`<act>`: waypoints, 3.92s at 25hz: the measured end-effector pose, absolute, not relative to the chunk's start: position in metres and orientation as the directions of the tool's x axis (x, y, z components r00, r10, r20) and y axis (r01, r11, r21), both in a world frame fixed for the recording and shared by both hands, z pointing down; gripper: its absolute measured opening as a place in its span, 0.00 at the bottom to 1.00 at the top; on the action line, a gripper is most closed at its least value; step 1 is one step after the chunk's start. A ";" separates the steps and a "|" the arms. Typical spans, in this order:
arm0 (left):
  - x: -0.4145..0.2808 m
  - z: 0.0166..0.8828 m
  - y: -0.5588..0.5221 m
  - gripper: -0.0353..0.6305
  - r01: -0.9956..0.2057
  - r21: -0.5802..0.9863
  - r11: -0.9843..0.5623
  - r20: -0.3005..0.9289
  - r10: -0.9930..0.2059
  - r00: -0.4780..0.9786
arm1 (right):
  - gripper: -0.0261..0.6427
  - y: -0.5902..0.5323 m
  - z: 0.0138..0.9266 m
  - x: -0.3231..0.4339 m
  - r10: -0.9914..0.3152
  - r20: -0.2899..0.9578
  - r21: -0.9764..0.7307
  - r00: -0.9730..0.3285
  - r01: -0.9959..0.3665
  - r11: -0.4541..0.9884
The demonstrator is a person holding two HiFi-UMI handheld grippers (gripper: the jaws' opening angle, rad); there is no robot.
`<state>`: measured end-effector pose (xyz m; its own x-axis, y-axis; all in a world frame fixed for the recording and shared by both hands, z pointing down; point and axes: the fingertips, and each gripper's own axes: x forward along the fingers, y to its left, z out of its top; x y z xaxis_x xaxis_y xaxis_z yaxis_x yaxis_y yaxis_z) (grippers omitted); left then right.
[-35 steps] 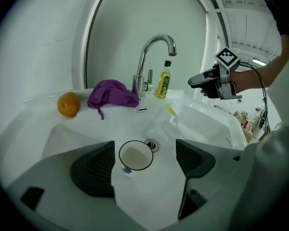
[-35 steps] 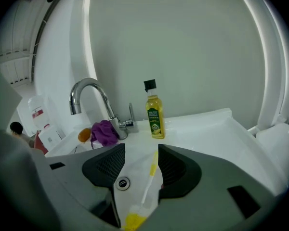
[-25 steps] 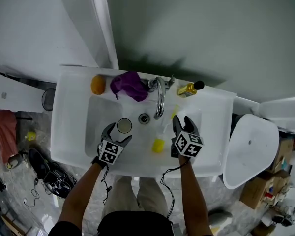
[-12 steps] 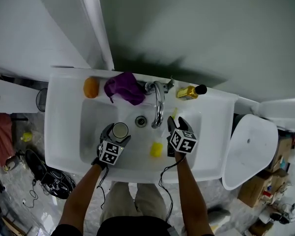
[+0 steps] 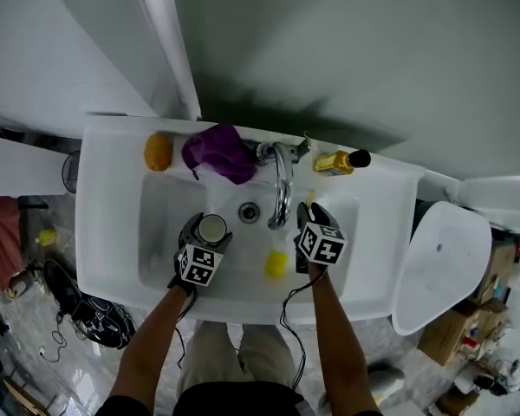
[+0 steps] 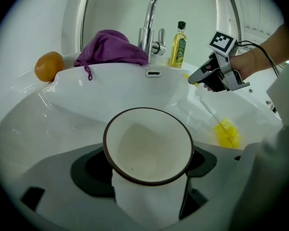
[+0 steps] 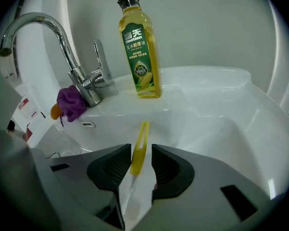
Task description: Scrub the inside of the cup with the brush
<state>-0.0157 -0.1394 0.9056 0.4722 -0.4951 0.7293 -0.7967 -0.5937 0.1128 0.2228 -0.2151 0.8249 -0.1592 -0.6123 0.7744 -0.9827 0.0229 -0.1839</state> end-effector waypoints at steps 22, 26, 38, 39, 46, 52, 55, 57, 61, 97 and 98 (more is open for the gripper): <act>0.005 0.785 -0.060 0.68 -0.700 0.195 -0.687 0.679 -0.421 0.601 | 0.17 -0.177 0.679 0.206 -0.760 0.614 -0.235 -0.212 -0.969 0.080; 0.020 0.763 -0.053 0.68 -0.686 0.209 -0.697 0.673 -0.407 0.618 | 0.17 -0.162 0.619 0.201 -0.789 0.560 -0.228 -0.252 -0.963 0.145; 0.054 0.690 -0.055 0.68 -0.687 0.207 -0.697 0.628 -0.444 0.639 | 0.17 -0.131 0.414 0.178 -0.884 0.259 -0.210 -0.390 -0.916 0.342; 0.054 0.685 -0.058 0.68 -0.692 0.198 -0.694 0.626 -0.454 0.634 | 0.17 -0.130 0.400 0.173 -0.883 0.236 -0.201 -0.405 -0.910 0.363; 0.054 0.656 -0.080 0.68 -0.688 0.152 -0.709 0.659 -0.446 0.605 | 0.17 -0.122 0.328 0.128 -0.846 0.088 -0.218 -0.526 -0.839 0.499; 0.063 0.635 -0.087 0.68 -0.657 0.151 -0.738 0.671 -0.412 0.617 | 0.17 -0.113 0.304 0.090 -0.797 0.023 -0.230 -0.604 -0.779 0.584; 0.069 0.630 -0.087 0.68 -0.636 0.160 -0.755 0.670 -0.390 0.632 | 0.17 -0.109 0.301 0.077 -0.773 0.012 -0.222 -0.634 -0.756 0.616; 0.073 0.623 -0.084 0.68 -0.619 0.163 -0.768 0.666 -0.377 0.643 | 0.17 -0.107 0.305 0.069 -0.762 0.016 -0.219 -0.648 -0.746 0.629; 0.078 0.605 -0.080 0.68 -0.606 0.178 -0.775 0.653 -0.368 0.662 | 0.17 -0.104 0.318 0.063 -0.749 0.036 -0.246 -0.661 -0.733 0.635; 0.078 0.572 -0.057 0.68 -0.505 0.168 -0.847 0.633 -0.300 0.714 | 0.17 -0.050 0.335 0.011 -0.561 0.108 -0.023 -0.821 -0.566 0.824; 0.084 0.570 -0.053 0.68 -0.492 0.172 -0.853 0.626 -0.291 0.723 | 0.17 -0.054 0.335 0.013 -0.567 0.112 -0.025 -0.816 -0.573 0.819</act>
<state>0.0843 -0.0529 0.5699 0.7233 -0.2911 0.6262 -0.4925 -0.8531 0.1723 0.0126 -0.0537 0.3351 -0.8160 -0.5672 0.1117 -0.5729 0.8192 -0.0251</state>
